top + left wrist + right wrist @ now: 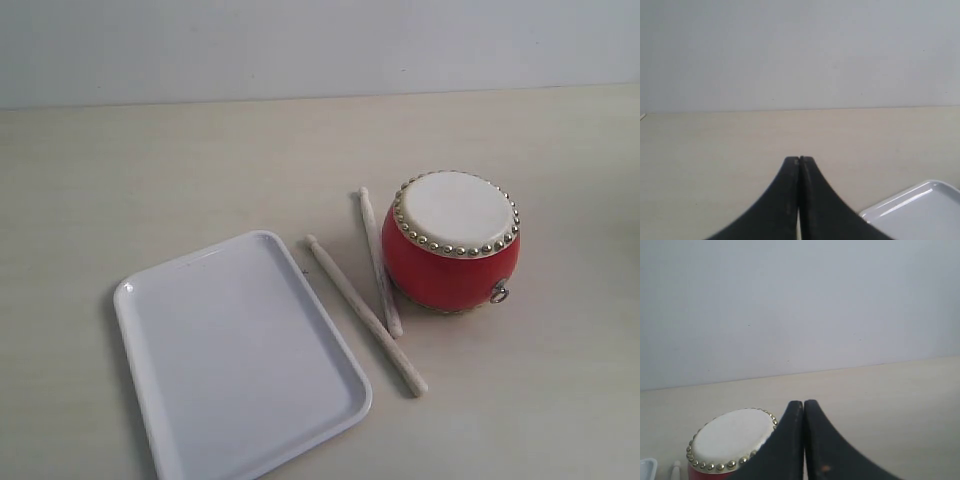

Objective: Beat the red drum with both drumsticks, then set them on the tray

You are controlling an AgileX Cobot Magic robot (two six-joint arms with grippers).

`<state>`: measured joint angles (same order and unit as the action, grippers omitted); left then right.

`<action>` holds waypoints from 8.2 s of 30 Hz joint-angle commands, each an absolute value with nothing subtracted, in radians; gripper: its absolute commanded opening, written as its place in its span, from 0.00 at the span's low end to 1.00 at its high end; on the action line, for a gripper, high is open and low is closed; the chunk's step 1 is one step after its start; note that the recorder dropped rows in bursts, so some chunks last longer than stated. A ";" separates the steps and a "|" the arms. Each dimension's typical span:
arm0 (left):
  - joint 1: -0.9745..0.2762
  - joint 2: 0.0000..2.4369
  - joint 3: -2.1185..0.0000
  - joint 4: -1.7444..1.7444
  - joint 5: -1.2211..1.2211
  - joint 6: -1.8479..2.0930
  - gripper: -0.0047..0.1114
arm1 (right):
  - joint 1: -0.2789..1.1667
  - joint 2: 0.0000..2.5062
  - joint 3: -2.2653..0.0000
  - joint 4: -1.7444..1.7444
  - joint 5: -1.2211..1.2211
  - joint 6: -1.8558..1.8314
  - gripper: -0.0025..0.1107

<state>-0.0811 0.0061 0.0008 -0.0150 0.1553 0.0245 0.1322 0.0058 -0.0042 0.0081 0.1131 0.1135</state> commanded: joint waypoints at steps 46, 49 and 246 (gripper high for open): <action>-0.081 0.672 -0.895 0.027 0.800 -0.047 0.04 | 0.126 0.000 0.000 0.000 0.108 0.107 0.02; -0.081 0.793 -0.969 0.027 0.966 0.000 0.04 | 0.126 0.000 0.000 0.000 0.108 0.107 0.02; -1.145 2.082 -1.270 0.276 0.471 -1.836 0.34 | 0.128 0.000 0.000 0.047 0.088 0.263 0.02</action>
<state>-1.1511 2.0756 -1.2641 0.2838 0.4665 -1.8388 0.1322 0.0058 -0.0042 0.0542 0.1019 0.2639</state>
